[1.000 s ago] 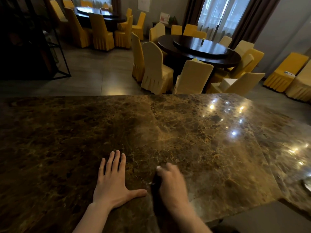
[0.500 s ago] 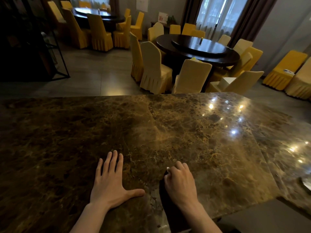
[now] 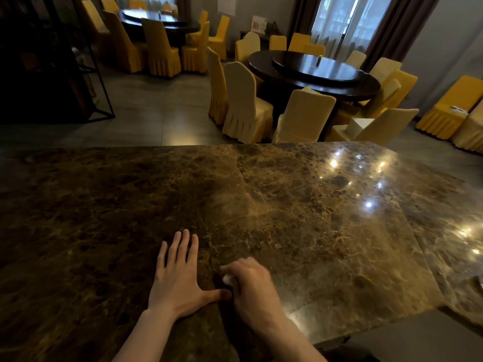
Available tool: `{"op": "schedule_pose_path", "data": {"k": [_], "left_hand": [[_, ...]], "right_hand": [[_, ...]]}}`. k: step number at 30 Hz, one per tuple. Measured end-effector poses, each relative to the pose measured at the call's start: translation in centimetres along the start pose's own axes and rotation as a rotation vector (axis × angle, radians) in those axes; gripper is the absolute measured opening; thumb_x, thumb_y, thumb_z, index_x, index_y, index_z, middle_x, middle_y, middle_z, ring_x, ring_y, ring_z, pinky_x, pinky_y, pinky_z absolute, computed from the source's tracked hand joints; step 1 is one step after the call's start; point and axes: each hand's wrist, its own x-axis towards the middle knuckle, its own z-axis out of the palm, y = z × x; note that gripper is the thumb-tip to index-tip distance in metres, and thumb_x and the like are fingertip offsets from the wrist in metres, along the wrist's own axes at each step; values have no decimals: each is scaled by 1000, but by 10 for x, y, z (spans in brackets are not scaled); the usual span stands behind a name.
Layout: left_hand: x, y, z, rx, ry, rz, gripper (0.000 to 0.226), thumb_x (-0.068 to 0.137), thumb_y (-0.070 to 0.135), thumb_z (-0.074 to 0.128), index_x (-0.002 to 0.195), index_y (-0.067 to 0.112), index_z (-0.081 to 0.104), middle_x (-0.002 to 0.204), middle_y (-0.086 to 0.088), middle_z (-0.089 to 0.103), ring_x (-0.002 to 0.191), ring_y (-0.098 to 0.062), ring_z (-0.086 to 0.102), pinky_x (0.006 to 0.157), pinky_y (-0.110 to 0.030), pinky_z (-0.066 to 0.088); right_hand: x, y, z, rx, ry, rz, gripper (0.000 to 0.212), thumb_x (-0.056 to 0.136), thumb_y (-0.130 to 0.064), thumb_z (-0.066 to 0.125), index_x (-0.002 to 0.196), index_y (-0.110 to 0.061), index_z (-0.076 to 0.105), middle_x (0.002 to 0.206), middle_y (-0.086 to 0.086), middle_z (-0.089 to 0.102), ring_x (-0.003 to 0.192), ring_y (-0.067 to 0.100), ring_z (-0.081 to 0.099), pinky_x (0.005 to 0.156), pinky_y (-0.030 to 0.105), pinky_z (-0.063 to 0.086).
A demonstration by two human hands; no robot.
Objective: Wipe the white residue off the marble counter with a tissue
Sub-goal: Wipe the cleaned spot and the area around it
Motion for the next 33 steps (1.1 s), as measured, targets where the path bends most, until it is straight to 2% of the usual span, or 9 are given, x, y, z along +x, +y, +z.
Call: {"op": "schedule_pose_path", "data": {"k": [4, 11, 14, 18, 20, 22, 26, 30, 33], "left_hand": [[1, 0, 2, -5, 6, -8, 162, 37, 120, 5, 161, 20, -27, 169, -3, -36, 153, -19, -39, 131, -53, -14], [0, 0, 4, -1, 29, -14, 160, 40, 121, 14, 158, 22, -29, 168, -1, -37, 152, -18, -40, 131, -52, -16], [1, 0, 4, -14, 26, -19, 160, 41, 121, 13, 159, 22, -28, 169, -2, -35, 153, -19, -39, 131, -53, -15], [2, -2, 4, -12, 11, -15, 160, 42, 121, 15, 159, 21, -27, 169, -3, -35, 153, -20, -38, 131, -54, -13], [1, -2, 3, -17, 10, -11, 159, 42, 121, 17, 158, 22, -28, 169, -2, -35, 153, -19, -38, 131, -53, -13], [0, -1, 3, -18, 14, -14, 159, 41, 121, 17, 157, 23, -29, 168, -1, -36, 153, -19, -38, 131, -53, -13], [0, 1, 1, -20, 13, -19, 162, 40, 121, 16, 160, 22, -27, 168, -2, -36, 153, -19, -38, 131, -53, -14], [0, 1, -1, -12, -4, -17, 162, 39, 121, 10, 160, 19, -27, 169, -4, -36, 154, -21, -37, 132, -54, -13], [-1, 0, -1, 5, -16, -5, 162, 38, 120, 6, 160, 19, -28, 168, -5, -37, 153, -21, -38, 132, -54, -12]], "right_hand": [[-6, 9, 6, -125, -43, -28, 16, 85, -16, 68, 97, -23, 74, 90, -8, 68, 85, 11, 52, 69, 25, 46], [-14, 83, -56, -243, 307, 485, 23, 85, 1, 62, 87, -13, 79, 88, 3, 72, 85, 22, 62, 68, 25, 39], [-8, 52, -30, -256, 276, 414, 24, 89, -2, 56, 89, -16, 76, 90, 0, 66, 88, 17, 56, 71, 21, 34], [-12, 13, 8, -144, 120, 131, 19, 85, -9, 72, 101, -19, 74, 89, -6, 68, 86, 13, 53, 68, 20, 39], [-13, 29, -4, -128, 130, 122, 16, 85, -9, 73, 96, -20, 75, 87, -5, 70, 85, 14, 57, 68, 25, 46], [-7, 59, -30, -146, 225, 327, 14, 85, -6, 71, 87, -19, 77, 85, 2, 73, 84, 21, 63, 70, 32, 47], [7, 95, -58, -154, 391, 635, 18, 87, -4, 67, 95, -16, 78, 92, 13, 72, 88, 29, 65, 72, 31, 47], [14, 21, 9, -90, 214, 313, 24, 85, -5, 65, 95, -25, 73, 93, -3, 67, 83, 7, 50, 67, 16, 37], [6, 7, 20, -82, 70, 66, 20, 82, -11, 72, 93, -26, 73, 87, -10, 69, 82, 6, 49, 66, 20, 45]]}}
